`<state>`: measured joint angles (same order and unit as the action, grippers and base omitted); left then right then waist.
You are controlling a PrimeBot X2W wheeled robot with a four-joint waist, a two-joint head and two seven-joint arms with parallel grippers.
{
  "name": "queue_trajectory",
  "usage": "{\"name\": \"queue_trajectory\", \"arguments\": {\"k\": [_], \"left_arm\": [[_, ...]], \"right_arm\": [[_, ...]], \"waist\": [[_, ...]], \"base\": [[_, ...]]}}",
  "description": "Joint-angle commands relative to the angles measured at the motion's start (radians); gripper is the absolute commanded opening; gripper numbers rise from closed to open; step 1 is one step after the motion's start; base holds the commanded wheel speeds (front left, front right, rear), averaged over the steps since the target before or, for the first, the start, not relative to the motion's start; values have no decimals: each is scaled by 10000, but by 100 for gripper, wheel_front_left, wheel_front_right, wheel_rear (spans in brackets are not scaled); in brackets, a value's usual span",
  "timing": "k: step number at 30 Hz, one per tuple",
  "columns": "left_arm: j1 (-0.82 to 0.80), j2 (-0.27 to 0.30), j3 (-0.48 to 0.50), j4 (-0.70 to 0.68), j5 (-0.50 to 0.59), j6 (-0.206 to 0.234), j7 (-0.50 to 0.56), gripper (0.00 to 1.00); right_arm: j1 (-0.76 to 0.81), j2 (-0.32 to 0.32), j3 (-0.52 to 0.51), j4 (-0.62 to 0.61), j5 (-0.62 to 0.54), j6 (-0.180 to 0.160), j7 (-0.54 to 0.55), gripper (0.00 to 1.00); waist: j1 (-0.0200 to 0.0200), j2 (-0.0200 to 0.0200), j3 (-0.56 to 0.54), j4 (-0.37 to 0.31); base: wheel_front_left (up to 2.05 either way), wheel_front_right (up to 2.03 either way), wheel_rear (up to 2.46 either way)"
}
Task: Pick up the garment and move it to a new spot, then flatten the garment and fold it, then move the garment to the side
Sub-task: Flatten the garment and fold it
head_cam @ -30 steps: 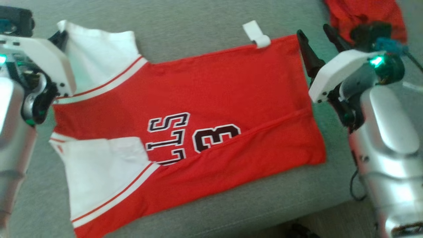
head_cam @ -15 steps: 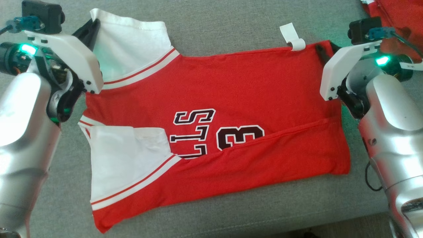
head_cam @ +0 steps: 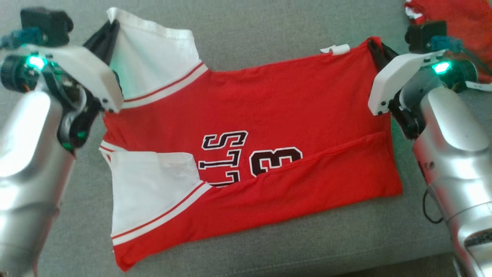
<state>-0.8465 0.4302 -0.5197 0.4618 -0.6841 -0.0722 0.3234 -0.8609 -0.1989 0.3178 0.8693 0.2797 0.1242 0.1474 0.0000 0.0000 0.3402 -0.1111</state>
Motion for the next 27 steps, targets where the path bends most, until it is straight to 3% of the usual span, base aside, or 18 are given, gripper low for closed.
{"name": "queue_trajectory", "arguments": {"k": [1, 4, 10, 15, 27], "left_arm": [[72, 450, 494, -518, -118, -88, -212, 0], [840, 612, 562, -1088, -306, -87, -427, 0], [2844, 972, 736, -2562, -659, 320, -754, 0], [4502, 1167, 960, -3625, -897, 877, -1130, 0], [7377, 815, 822, -4716, -1179, 1680, -2037, 0]], "right_arm": [[75, -18, 215, -378, 149, 65, -307, 0], [662, -165, 429, -615, 423, 65, -651, 0], [2171, -545, 635, -1355, 891, 65, -1036, 0], [3335, -725, 408, -2095, 1155, 65, -1076, 0], [5474, -691, -733, -3767, 854, 65, -733, 0]], "waist": [[0, 0, -274, 48], [0, 0, -621, 124], [0, 0, -1388, 262], [0, 0, -1942, 323], [0, 0, -2661, 506]], "base": [[0, 0, 0], [0, 0, 0], [0, 0, 0], [0, 0, 0], [0, 0, 0]]}}
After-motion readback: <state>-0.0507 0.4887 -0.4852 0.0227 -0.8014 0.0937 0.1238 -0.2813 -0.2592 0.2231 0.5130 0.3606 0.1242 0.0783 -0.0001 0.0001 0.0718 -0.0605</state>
